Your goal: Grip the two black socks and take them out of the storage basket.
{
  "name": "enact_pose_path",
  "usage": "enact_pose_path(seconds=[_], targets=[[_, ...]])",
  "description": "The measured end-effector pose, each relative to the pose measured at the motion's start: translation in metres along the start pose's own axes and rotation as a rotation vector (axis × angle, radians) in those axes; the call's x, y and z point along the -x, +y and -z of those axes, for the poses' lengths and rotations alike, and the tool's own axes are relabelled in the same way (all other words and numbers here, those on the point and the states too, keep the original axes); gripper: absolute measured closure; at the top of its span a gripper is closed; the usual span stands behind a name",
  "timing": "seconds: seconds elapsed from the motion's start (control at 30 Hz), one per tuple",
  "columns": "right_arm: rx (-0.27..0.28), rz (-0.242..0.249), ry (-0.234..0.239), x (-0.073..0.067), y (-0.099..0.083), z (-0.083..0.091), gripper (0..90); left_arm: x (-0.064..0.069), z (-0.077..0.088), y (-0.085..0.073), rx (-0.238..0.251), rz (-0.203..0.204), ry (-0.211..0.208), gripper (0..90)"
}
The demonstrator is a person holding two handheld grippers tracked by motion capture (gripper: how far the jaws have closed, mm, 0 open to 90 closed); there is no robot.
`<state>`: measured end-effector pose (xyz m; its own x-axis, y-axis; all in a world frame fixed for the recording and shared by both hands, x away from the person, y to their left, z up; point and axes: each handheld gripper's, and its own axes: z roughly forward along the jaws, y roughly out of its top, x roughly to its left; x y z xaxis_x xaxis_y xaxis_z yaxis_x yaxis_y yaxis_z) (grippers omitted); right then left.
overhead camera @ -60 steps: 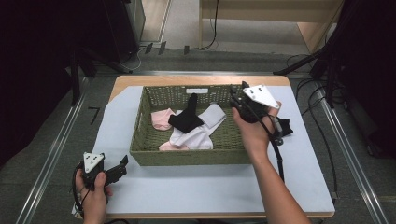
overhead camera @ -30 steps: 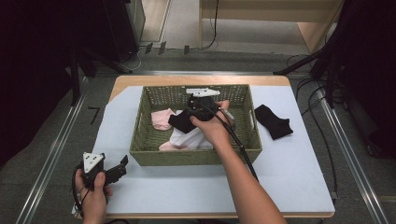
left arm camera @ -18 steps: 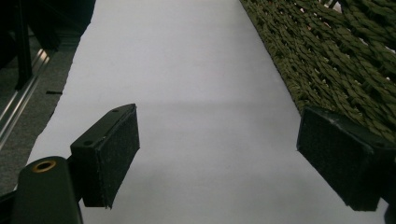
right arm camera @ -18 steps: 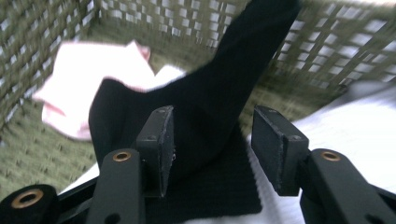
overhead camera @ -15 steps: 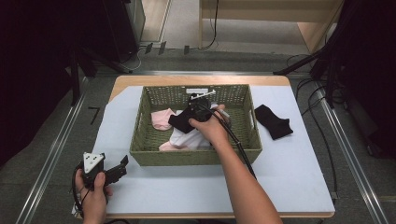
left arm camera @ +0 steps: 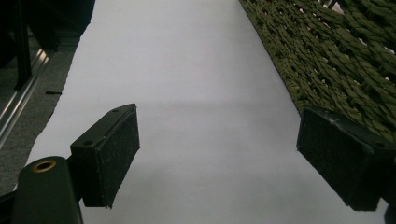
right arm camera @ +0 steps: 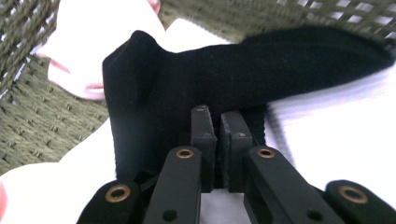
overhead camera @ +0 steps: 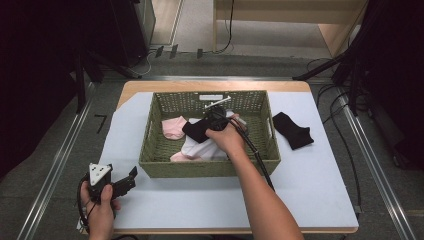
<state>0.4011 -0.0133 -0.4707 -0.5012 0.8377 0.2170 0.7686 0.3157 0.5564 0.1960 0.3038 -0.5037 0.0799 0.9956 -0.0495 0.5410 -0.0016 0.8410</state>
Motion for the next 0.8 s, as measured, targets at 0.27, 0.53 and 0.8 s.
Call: enact_pose_path(seconds=[0.27,0.53,0.8], targets=[[0.171,0.013,-0.028,-0.001,0.004,0.019,87.8,0.000,0.000,0.000,-0.001,0.002,0.000,14.1],[0.337,0.055,-0.061,-0.005,0.005,0.039,88.1,0.000,0.000,0.000,0.002,0.002,-0.001,14.1],[0.464,0.086,-0.082,-0.008,0.004,0.065,88.5,0.000,0.000,0.000,0.000,0.000,-0.003,14.1]])
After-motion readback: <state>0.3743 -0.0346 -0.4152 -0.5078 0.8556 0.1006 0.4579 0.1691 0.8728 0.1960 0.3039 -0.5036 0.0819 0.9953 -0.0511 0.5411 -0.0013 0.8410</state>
